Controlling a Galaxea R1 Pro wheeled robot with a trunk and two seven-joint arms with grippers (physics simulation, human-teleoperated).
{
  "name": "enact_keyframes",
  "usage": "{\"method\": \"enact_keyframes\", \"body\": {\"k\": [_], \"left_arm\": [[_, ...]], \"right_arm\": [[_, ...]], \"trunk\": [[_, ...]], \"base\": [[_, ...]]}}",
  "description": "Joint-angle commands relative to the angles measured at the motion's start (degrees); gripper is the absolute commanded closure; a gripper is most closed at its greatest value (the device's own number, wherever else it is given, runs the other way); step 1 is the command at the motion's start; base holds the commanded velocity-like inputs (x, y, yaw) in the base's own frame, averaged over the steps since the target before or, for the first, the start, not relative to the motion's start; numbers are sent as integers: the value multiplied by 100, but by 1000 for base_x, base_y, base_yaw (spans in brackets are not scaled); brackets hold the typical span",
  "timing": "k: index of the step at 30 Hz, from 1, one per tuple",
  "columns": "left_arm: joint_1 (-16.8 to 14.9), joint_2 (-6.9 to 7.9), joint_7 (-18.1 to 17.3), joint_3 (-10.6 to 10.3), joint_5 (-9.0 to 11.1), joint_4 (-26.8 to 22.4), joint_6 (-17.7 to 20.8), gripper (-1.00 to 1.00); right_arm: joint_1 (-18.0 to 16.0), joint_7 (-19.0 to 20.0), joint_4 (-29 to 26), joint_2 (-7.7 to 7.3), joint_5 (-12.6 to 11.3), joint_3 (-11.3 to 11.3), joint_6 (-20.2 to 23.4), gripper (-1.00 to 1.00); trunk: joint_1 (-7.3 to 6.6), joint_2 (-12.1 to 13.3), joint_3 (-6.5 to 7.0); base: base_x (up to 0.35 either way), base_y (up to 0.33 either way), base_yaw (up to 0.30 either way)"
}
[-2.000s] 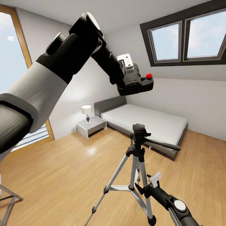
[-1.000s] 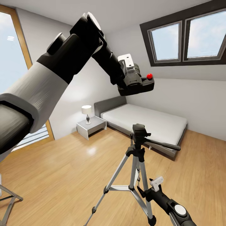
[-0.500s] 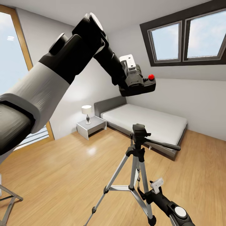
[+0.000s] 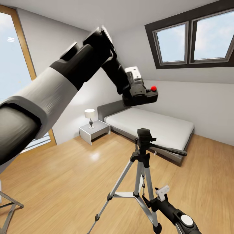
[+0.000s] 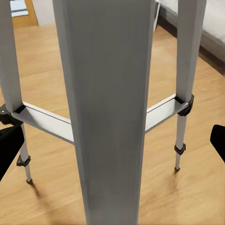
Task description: Attach the digital camera to the camera tripod in the bedroom.
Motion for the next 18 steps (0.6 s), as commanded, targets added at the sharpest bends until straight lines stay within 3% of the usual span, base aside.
{"method": "enact_keyframes", "body": {"k": [1,13,18], "left_arm": [[-3,-3,-47,-70,-46,76,60,100],[3,-3,-69,-288,-40,357,86,100],[5,-3,-86,-319,-39,522,266,100]], "right_arm": [[-2,3,2,-4,32,5,-43,-100],[-2,3,3,-4,32,5,-73,-100],[-2,3,3,-4,27,5,-74,-100]], "trunk": [[2,-6,-4],[2,-6,-4],[2,-6,-4]], "base": [[0,0,0],[0,0,0],[0,0,0]]}}
